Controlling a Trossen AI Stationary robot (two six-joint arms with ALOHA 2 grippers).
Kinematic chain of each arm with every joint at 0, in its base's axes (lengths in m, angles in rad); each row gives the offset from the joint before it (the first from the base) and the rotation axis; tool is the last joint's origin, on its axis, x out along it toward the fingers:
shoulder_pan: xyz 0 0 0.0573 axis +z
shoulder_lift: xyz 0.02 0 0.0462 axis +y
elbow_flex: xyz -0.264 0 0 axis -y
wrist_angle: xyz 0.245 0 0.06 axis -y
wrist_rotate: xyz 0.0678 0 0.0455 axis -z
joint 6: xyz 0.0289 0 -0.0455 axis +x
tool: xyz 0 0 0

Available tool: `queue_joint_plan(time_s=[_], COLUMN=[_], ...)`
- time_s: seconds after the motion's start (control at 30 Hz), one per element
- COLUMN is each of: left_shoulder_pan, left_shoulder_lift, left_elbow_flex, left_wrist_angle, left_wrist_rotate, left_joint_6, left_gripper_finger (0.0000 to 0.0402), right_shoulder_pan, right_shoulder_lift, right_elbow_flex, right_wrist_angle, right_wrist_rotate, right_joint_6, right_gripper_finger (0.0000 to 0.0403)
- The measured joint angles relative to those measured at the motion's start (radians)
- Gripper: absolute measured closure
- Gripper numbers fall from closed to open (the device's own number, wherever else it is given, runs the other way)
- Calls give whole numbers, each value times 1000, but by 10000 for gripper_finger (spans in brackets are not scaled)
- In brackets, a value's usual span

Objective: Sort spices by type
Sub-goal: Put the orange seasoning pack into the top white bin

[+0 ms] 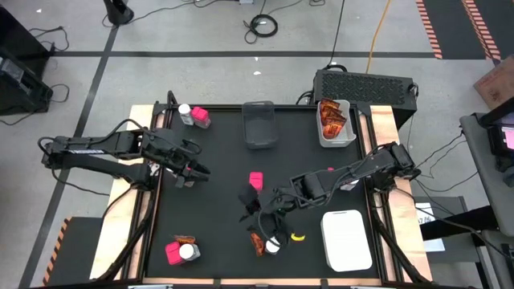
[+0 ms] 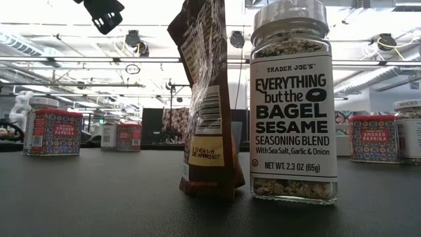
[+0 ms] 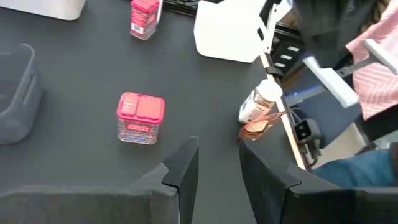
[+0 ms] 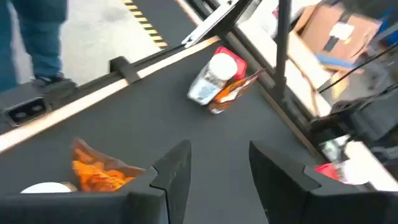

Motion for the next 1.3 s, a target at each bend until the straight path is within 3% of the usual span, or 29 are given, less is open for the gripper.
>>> queue_joint_plan(time_s=[0.13, 0.33, 0.43, 0.73, 0.97, 1.3], left_shoulder_pan=[-9, -8, -8, -8, -7, -7], left_shoulder_lift=[0, 0, 1, 57, 124, 153], left_elbow_flex=[0, 0, -1, -1, -1, -1], left_wrist_angle=[0, 6, 41, 192, 227, 230], left_wrist_rotate=[-43, -130, -173, -209, -177, 41], left_joint_6=[0, -22, -32, -106, -102, 31], left_gripper_finger=[282, 282, 282, 282, 282, 282], right_shoulder_pan=[-10, -20, -28, 31, 73, 72], right_shoulder_lift=[0, -1, -1, -1, -1, -1], right_elbow_flex=[1, 1, 1, 1, 1, 1], right_wrist_angle=[62, 125, 83, 13, 25, 34], right_wrist_rotate=[10, 16, 14, -105, -11, 119], right_joint_6=[187, 791, 993, 1176, 1419, 1745], right_gripper_finger=[245, 245, 245, 245, 245, 256])
